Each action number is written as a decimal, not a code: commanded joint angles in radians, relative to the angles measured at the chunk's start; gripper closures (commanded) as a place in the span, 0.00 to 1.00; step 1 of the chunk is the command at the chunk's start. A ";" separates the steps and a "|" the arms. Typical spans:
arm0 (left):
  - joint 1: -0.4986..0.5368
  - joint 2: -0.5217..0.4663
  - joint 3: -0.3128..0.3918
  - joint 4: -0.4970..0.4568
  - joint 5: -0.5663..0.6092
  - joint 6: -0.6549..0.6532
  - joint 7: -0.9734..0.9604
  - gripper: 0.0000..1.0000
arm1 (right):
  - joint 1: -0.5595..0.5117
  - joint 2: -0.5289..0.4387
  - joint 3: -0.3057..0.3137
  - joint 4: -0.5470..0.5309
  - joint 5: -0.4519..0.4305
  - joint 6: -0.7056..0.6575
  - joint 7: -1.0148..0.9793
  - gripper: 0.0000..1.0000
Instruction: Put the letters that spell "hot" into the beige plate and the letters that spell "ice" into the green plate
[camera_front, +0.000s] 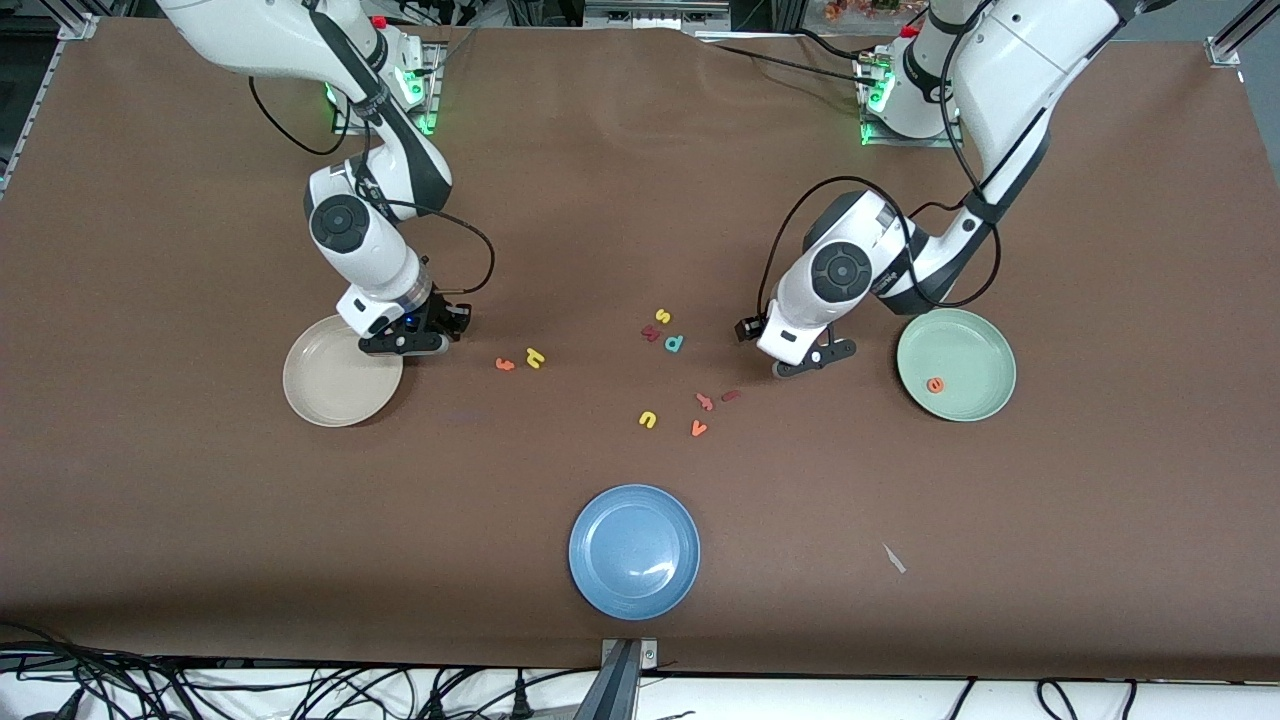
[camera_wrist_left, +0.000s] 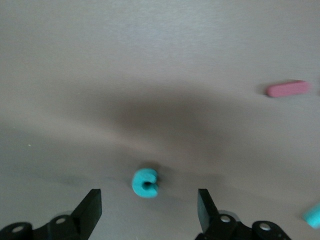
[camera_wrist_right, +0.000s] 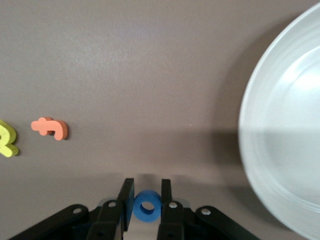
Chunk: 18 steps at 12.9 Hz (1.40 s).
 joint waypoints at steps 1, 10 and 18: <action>-0.008 0.050 0.002 0.010 0.122 0.018 -0.118 0.24 | -0.029 -0.056 -0.018 0.058 -0.015 -0.151 -0.102 0.86; -0.007 0.053 0.001 0.010 0.124 0.035 -0.126 0.69 | -0.113 -0.060 -0.141 0.130 0.006 -0.241 -0.456 0.36; 0.024 0.004 -0.004 0.093 0.112 -0.057 -0.062 0.94 | -0.112 -0.049 0.024 0.135 0.029 -0.239 -0.102 0.35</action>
